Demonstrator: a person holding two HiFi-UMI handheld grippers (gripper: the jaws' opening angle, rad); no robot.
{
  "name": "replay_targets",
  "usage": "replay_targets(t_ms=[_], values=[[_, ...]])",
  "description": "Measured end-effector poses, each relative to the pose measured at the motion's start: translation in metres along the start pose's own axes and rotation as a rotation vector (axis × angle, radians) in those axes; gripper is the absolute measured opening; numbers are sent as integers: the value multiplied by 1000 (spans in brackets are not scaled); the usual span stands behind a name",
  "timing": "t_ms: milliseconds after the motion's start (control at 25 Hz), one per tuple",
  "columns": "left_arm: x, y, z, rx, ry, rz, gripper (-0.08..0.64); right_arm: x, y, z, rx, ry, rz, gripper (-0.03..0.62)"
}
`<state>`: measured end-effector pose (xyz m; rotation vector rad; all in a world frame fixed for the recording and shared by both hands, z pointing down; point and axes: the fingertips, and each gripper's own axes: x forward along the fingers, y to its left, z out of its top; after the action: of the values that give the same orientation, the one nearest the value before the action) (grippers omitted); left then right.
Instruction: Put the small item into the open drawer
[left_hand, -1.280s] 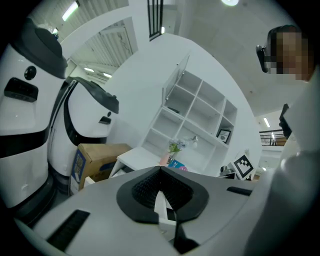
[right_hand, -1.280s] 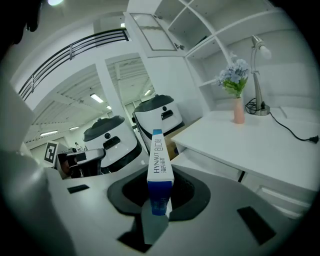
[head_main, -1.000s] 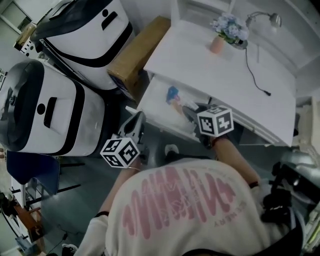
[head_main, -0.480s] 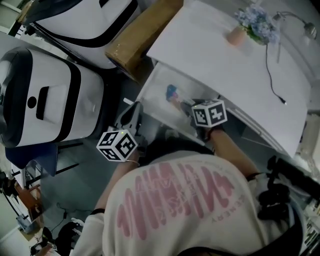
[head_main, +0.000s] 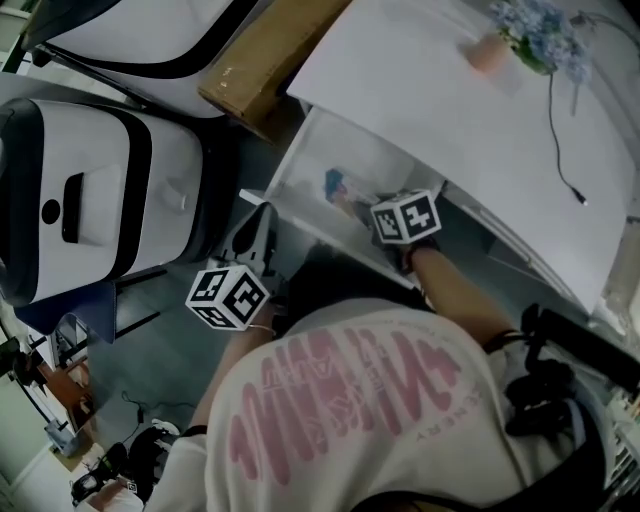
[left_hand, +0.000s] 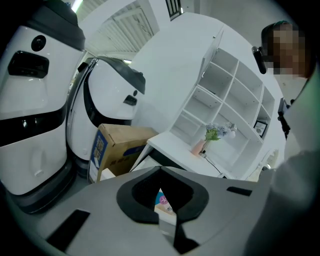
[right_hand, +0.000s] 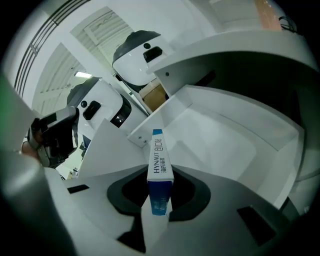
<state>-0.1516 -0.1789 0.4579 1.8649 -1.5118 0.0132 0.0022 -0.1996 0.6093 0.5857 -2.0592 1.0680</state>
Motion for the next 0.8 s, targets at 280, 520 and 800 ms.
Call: replay_targets(t_ms=[280,520,800], values=[[11,1,-8,0,26,-4,28,17,-7,-14,27,65,25,91],[15,8,-7,6,38,13,29,31,-12,-12,102,64,74,94],[19,11,-2,7,40,28,29,38,-14,-9,120,65,107,95]])
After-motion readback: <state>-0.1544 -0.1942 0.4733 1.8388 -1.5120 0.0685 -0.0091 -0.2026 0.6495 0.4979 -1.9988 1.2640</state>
